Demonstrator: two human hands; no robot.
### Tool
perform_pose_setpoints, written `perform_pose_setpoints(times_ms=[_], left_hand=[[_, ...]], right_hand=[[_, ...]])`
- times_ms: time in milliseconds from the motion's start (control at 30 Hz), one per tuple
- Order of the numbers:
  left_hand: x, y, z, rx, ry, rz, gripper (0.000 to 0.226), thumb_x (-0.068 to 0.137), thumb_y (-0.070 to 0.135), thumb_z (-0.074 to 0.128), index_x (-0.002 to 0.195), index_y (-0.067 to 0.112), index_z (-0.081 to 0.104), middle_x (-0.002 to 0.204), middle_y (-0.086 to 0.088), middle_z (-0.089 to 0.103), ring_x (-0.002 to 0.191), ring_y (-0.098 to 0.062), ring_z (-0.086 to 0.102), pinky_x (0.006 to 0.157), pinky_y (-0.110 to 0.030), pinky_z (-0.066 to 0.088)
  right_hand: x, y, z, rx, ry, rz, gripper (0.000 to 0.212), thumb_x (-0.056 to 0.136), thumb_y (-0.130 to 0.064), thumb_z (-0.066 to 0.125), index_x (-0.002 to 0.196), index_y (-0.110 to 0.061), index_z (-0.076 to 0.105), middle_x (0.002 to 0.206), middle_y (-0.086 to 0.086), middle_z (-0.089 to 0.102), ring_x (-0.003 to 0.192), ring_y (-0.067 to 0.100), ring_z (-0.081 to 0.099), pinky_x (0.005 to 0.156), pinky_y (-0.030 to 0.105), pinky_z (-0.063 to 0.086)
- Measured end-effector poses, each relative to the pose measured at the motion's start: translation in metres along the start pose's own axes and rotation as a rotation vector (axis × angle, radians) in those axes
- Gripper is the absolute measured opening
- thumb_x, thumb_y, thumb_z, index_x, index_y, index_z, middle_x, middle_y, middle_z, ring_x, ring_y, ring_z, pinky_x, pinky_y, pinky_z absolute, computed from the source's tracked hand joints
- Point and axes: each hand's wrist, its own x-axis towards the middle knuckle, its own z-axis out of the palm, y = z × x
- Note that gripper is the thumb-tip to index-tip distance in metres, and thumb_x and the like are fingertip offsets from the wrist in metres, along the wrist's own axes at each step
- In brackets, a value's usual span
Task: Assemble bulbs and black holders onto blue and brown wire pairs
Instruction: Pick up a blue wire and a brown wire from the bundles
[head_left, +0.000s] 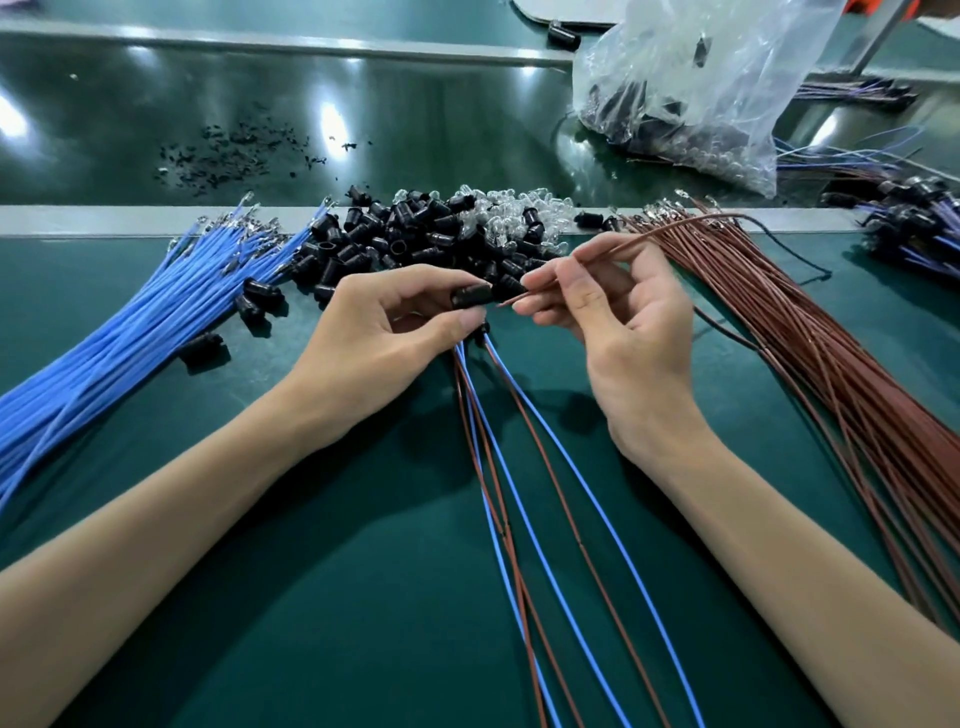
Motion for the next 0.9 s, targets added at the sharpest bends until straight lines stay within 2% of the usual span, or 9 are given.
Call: perform_pose_setpoints(times_ms=[200,367,533,700,800,900], left_hand=[[-0.0008,0.0009,0.0007,-0.034,-0.043,-0.028,0.02,0.082,0.012,0.07,0.089,0.031,0.069,0.077,0.013,0.068,0.073,0.002,0.058,0.072,-0.009,0.045],[-0.0018,0.0022,0.0012,-0.047,-0.061,-0.069,0.014,0.08,0.017,0.069,0.091,0.026,0.069,0.081,-0.002,0.066,0.072,-0.003,0.058,0.071,-0.013,0.046],[-0.0033,0.0053,0.0011,-0.035,-0.115,-0.071,0.018,0.077,0.028,0.067,0.095,0.024,0.07,0.082,-0.012,0.065,0.076,-0.013,0.057,0.075,-0.025,0.045],[-0.0036,0.0023,0.0007,0.058,-0.18,-0.028,0.013,0.088,0.015,0.064,0.099,0.017,0.07,0.079,0.001,0.06,0.072,-0.011,0.05,0.068,-0.024,0.038],[-0.004,0.0008,0.0017,0.128,-0.21,0.013,0.013,0.089,0.015,0.063,0.098,0.011,0.072,0.081,-0.009,0.057,0.068,-0.016,0.046,0.061,-0.028,0.035],[-0.0031,-0.0006,0.002,0.164,-0.211,0.042,0.012,0.089,0.015,0.064,0.095,0.008,0.071,0.082,-0.013,0.056,0.066,-0.016,0.045,0.06,-0.033,0.036]], right_hand=[[-0.0014,-0.0008,0.0017,-0.018,-0.019,-0.008,0.016,0.095,0.001,0.051,0.091,-0.013,0.048,0.078,0.002,0.071,0.067,0.018,0.07,0.065,0.022,0.052],[0.0004,-0.0026,0.0002,-0.001,0.033,-0.029,0.015,0.095,0.002,0.051,0.091,-0.012,0.047,0.075,0.001,0.07,0.065,0.016,0.068,0.064,0.021,0.051],[-0.0011,-0.0031,0.0009,0.005,-0.004,-0.023,0.015,0.095,0.001,0.052,0.091,-0.013,0.048,0.077,0.002,0.071,0.067,0.017,0.07,0.065,0.021,0.052],[-0.0023,-0.0024,0.0012,0.021,-0.054,0.018,0.015,0.093,0.0,0.053,0.088,-0.014,0.051,0.078,0.001,0.072,0.068,0.017,0.07,0.066,0.02,0.052],[-0.0027,-0.0036,0.0012,0.016,-0.056,0.017,0.014,0.092,0.0,0.054,0.087,-0.013,0.052,0.078,0.001,0.072,0.068,0.016,0.07,0.066,0.019,0.052],[-0.0045,-0.0033,0.0026,-0.033,-0.082,0.005,0.016,0.092,0.003,0.056,0.088,-0.012,0.053,0.079,0.002,0.071,0.068,0.015,0.07,0.066,0.019,0.052]])
